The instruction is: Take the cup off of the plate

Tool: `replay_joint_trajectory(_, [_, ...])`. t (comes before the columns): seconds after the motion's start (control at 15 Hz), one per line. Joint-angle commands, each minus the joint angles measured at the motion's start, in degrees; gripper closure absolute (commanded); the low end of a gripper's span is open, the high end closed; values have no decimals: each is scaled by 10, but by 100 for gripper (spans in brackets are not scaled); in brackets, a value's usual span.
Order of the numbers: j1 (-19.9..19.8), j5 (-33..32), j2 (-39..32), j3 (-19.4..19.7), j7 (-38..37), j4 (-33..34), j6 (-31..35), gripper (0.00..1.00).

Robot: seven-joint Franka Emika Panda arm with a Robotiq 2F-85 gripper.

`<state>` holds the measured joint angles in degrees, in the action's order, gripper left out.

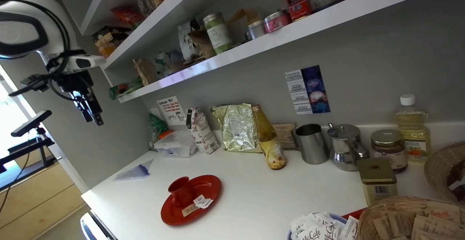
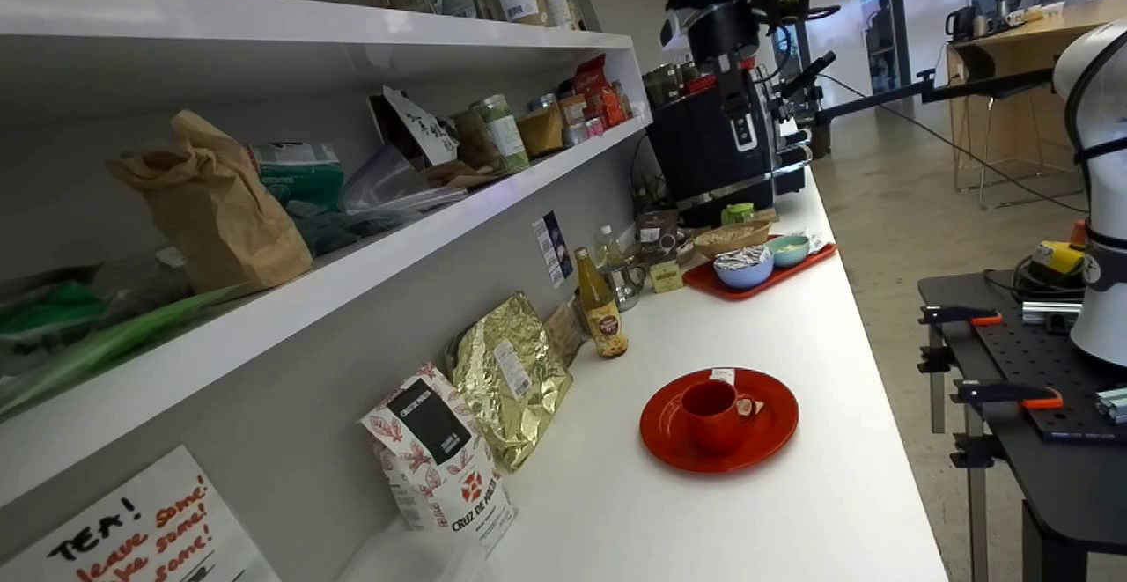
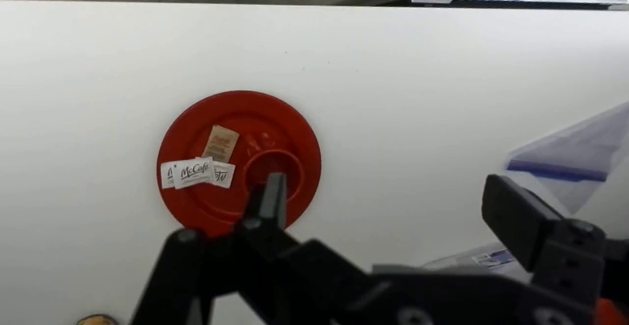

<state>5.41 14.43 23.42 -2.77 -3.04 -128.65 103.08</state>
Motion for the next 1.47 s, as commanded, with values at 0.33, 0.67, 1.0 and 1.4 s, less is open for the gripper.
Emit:
replay_joint_trajectory(0.33, [12,-16,-206,-56,-65,-3,43,0])
replay_joint_trajectory(0.67, [9,-8,-190,-47,-55,-14,52,0])
replay_joint_trajectory(1.0, [0,-3,-185,-38,-92,-15,127,0])
replay_joint_trajectory(1.4, [-7,-36,-221,-35,-121,-19,177,0])
